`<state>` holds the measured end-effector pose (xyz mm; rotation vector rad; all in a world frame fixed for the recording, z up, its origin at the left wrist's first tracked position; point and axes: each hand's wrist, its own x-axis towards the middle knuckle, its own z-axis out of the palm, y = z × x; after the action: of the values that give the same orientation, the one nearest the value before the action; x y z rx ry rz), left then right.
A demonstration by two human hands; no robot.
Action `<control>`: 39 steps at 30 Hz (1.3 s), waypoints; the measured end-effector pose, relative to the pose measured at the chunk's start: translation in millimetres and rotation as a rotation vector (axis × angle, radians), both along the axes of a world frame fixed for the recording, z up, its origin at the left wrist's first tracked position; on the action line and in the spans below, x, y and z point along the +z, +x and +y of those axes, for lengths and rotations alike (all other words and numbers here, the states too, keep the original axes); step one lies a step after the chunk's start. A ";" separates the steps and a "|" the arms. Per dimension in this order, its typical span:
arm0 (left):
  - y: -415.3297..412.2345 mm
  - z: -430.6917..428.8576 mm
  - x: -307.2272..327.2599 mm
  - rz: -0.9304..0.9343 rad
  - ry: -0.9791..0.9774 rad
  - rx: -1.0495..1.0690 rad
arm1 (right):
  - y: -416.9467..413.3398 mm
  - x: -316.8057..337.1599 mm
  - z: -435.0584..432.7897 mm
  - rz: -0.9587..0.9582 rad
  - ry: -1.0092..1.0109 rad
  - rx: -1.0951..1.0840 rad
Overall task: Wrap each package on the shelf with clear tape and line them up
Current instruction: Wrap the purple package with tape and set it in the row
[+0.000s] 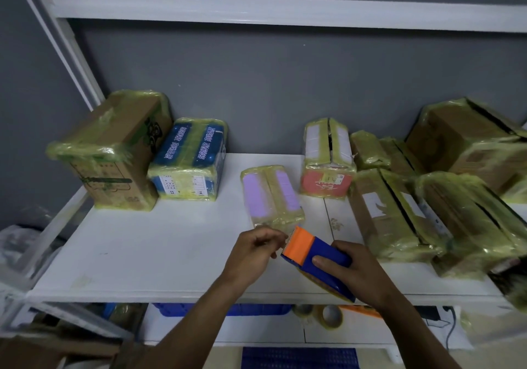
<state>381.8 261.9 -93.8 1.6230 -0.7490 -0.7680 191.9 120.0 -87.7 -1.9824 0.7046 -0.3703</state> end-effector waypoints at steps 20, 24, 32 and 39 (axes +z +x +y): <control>26.9 8.2 11.7 -0.098 0.008 0.099 | 3.1 16.2 4.4 0.112 -0.134 -0.009; 37.7 12.6 14.8 -0.147 0.007 0.113 | 6.7 22.4 -2.6 0.156 -0.170 -0.005; 48.9 20.4 7.0 -0.177 0.000 0.156 | 9.6 29.4 -2.3 0.174 -0.167 0.005; 69.3 35.7 0.6 -0.098 -0.024 0.238 | 8.5 30.0 -12.3 0.235 -0.229 -0.003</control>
<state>451.1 297.6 -93.2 1.7014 -0.6175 -0.5108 200.4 107.7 -57.7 -2.2670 0.8439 -0.2291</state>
